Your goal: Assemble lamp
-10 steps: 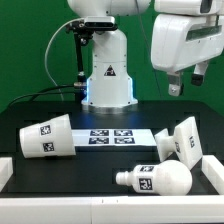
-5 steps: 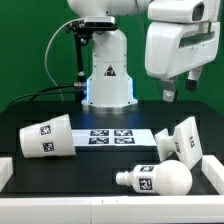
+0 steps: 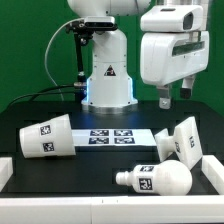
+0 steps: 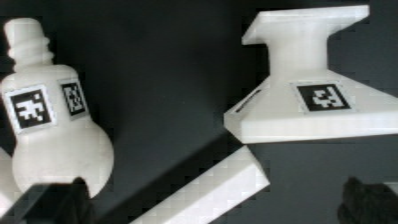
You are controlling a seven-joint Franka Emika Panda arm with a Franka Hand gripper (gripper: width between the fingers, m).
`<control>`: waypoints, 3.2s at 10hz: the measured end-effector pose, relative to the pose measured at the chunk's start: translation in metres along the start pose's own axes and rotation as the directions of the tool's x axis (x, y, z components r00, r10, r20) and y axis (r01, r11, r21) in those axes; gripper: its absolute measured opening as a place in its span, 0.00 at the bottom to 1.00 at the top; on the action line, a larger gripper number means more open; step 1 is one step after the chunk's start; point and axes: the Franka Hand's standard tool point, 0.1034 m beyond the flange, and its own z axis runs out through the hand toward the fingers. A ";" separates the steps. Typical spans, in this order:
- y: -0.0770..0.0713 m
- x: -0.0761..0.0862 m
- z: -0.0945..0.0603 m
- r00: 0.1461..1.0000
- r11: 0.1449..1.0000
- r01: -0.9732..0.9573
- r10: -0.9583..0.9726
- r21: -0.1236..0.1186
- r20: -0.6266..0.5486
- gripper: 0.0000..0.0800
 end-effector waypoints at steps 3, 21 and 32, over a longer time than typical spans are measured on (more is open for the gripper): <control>-0.026 -0.018 0.006 0.999 0.999 0.029 -0.030 -0.030 -0.039 0.88; 0.091 0.017 0.032 0.983 0.983 0.180 -0.179 0.021 -0.041 0.88; 0.098 0.024 0.099 0.983 0.985 0.171 -0.169 0.016 -0.075 0.88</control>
Offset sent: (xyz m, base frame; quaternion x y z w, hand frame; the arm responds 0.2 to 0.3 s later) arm -0.0423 -0.0021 -0.0219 0.0086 0.0729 -0.0104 0.9972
